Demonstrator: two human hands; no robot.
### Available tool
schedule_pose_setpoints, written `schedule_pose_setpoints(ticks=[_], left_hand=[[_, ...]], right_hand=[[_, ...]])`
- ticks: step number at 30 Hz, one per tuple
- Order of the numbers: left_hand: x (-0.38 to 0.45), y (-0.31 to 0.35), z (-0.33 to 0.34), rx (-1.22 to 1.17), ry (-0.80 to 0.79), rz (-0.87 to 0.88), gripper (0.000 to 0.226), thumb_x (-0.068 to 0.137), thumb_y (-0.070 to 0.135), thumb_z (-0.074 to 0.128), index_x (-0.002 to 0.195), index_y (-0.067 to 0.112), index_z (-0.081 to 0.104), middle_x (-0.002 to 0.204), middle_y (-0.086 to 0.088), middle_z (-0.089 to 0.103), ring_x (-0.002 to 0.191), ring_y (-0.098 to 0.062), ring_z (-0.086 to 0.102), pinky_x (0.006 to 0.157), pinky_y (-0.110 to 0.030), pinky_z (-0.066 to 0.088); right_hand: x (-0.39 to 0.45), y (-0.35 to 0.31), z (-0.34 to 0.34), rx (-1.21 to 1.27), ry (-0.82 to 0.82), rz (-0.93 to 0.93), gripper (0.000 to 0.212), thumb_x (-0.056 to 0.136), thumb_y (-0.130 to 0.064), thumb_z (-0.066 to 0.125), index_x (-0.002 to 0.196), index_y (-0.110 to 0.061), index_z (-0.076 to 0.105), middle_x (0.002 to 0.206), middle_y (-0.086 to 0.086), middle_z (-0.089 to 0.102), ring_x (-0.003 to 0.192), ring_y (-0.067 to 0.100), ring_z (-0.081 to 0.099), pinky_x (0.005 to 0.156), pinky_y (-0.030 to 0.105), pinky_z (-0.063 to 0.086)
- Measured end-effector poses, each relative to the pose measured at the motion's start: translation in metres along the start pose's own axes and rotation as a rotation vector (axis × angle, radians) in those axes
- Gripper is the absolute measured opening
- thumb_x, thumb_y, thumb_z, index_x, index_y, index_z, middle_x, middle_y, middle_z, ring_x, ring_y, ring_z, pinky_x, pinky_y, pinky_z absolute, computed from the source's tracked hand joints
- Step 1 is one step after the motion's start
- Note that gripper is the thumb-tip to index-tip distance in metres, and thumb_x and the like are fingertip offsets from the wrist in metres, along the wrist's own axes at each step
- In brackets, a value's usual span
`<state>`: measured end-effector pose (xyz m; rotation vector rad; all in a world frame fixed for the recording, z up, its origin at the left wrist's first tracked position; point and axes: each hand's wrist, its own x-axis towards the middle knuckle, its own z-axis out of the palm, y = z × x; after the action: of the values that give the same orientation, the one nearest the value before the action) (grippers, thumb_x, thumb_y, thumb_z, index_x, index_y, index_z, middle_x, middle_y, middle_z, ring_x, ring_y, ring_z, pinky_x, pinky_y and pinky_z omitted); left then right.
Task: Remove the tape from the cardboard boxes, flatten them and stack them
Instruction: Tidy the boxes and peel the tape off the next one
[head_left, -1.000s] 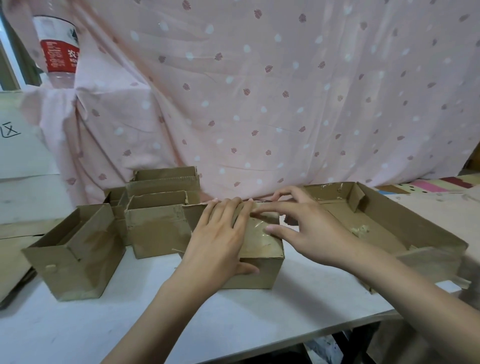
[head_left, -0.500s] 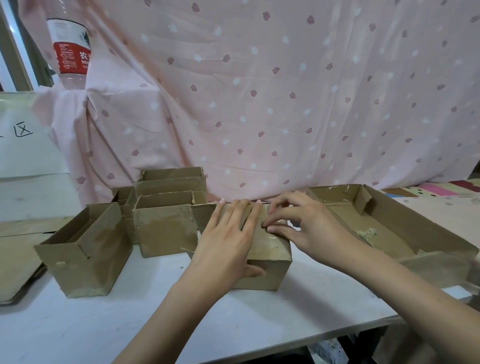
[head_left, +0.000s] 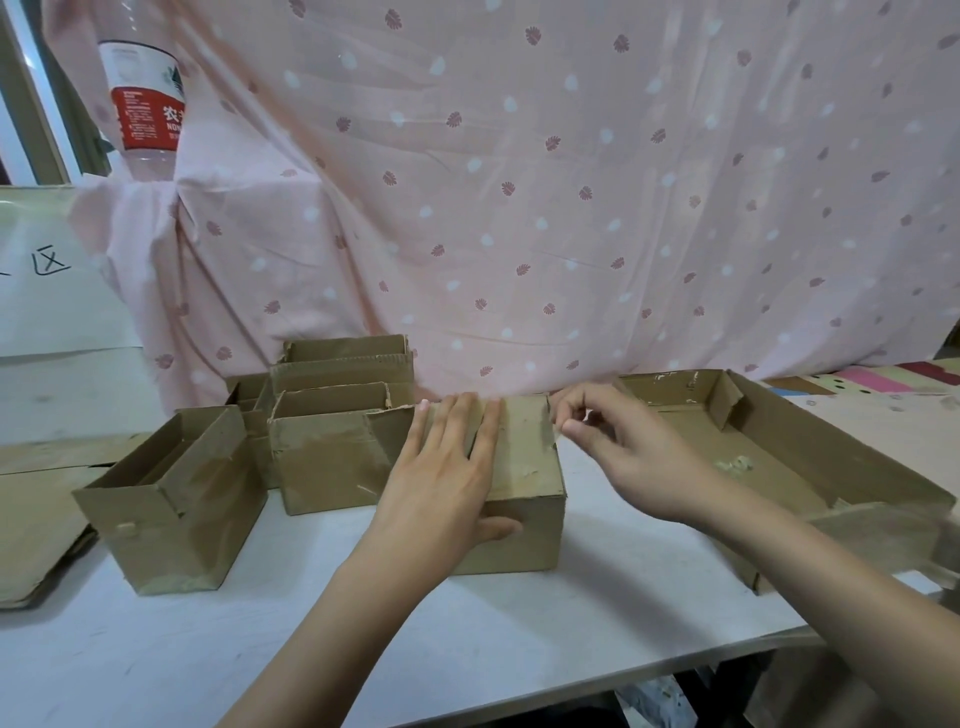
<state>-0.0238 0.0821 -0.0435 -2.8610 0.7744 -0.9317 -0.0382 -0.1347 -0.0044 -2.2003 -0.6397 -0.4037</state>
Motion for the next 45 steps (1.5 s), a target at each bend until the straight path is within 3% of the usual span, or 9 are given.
schedule_pose_setpoints(ticks=[9, 14, 18, 22, 27, 32, 37, 42, 45], left_hand=[[-0.008, -0.004, -0.016, -0.136, -0.033, -0.032, 0.119, 0.073, 0.068, 0.07, 0.15, 0.047, -0.018, 0.152, -0.014, 0.017, 0.144, -0.028, 0.02, 0.122, -0.038, 0.01], [-0.009, -0.009, -0.021, -0.29, -0.103, -0.143, 0.122, 0.073, 0.063, 0.073, 0.14, 0.06, -0.029, 0.149, -0.012, 0.018, 0.14, -0.03, 0.026, 0.108, -0.037, 0.036], [-0.016, -0.02, -0.02, -0.426, -0.166, -0.261, 0.125, 0.068, 0.058, 0.081, 0.137, 0.068, -0.023, 0.141, -0.01, 0.026, 0.125, -0.033, 0.044, 0.089, -0.045, 0.051], [-0.02, -0.022, -0.014, -0.452, -0.206, -0.27, 0.105, 0.065, 0.058, 0.082, 0.136, 0.064, 0.005, 0.135, -0.004, 0.029, 0.116, -0.032, 0.052, 0.092, -0.045, 0.05], [-0.021, -0.036, -0.014, -0.522, -0.218, -0.347, 0.095, 0.063, 0.058, 0.083, 0.131, 0.056, 0.017, 0.127, 0.001, 0.036, 0.095, -0.026, 0.057, 0.081, -0.034, 0.048], [-0.028, -0.051, -0.011, -0.608, -0.21, -0.412, 0.092, 0.06, 0.059, 0.084, 0.125, 0.052, 0.019, 0.12, 0.0, 0.042, 0.101, -0.024, 0.054, 0.081, -0.035, 0.042], [-0.036, -0.07, -0.004, -0.719, -0.212, -0.48, 0.092, 0.054, 0.063, 0.085, 0.118, 0.049, 0.021, 0.118, -0.001, 0.052, 0.103, -0.019, 0.054, 0.087, -0.036, 0.047], [-0.045, -0.082, 0.003, -0.77, -0.255, -0.508, 0.088, 0.056, 0.056, 0.088, 0.118, 0.044, 0.026, 0.118, 0.009, 0.059, 0.097, -0.015, 0.061, 0.086, -0.039, 0.054], [-0.048, -0.084, 0.006, -0.766, -0.285, -0.498, 0.087, 0.055, 0.052, 0.09, 0.116, 0.045, 0.028, 0.12, 0.009, 0.058, 0.1, -0.014, 0.061, 0.088, -0.038, 0.054]], right_hand=[[-0.002, -0.002, -0.005, 0.573, 0.162, 0.064, 0.02, 0.104, 0.0, 0.041, 0.089, 0.0, 0.054, 0.093, 0.017, 0.066, 0.07, 0.01, 0.064, 0.068, 0.015, 0.05], [0.001, -0.003, -0.004, 0.714, 0.229, 0.068, 0.017, 0.104, -0.003, 0.043, 0.09, -0.005, 0.053, 0.083, 0.008, 0.061, 0.075, 0.017, 0.063, 0.077, 0.029, 0.048], [-0.001, 0.006, -0.011, 0.706, 0.215, 0.081, 0.029, 0.085, -0.044, 0.073, 0.094, -0.019, 0.061, 0.081, 0.003, 0.061, 0.075, 0.022, 0.058, 0.078, 0.049, 0.028], [-0.002, 0.003, -0.011, 0.607, 0.187, 0.132, 0.023, 0.089, -0.03, 0.075, 0.11, -0.023, 0.069, 0.081, 0.003, 0.064, 0.075, 0.021, 0.062, 0.081, 0.05, 0.042], [0.005, -0.003, -0.014, 0.213, 0.316, 0.134, 0.024, 0.088, -0.004, 0.073, 0.079, -0.025, 0.078, 0.09, -0.006, 0.069, 0.077, 0.021, 0.069, 0.074, 0.04, 0.059], [0.008, -0.004, -0.024, 0.248, 0.522, 0.188, 0.015, 0.089, -0.005, 0.071, 0.086, -0.019, 0.076, 0.117, 0.004, 0.061, 0.077, -0.002, 0.064, 0.051, 0.006, 0.048], [0.012, -0.003, -0.032, 0.272, 0.768, 0.185, 0.012, 0.09, -0.011, 0.072, 0.096, -0.019, 0.077, 0.111, -0.005, 0.072, 0.105, 0.003, 0.066, 0.081, 0.006, 0.049], [0.013, 0.0, -0.028, 0.353, 0.448, 0.271, 0.012, 0.093, -0.015, 0.069, 0.097, -0.021, 0.079, 0.108, -0.005, 0.074, 0.08, 0.026, 0.072, 0.062, 0.021, 0.059], [0.014, 0.002, -0.017, 0.33, 0.379, 0.264, 0.011, 0.089, -0.011, 0.073, 0.091, -0.018, 0.081, 0.093, 0.003, 0.077, 0.083, 0.048, 0.065, 0.075, 0.048, 0.06]])
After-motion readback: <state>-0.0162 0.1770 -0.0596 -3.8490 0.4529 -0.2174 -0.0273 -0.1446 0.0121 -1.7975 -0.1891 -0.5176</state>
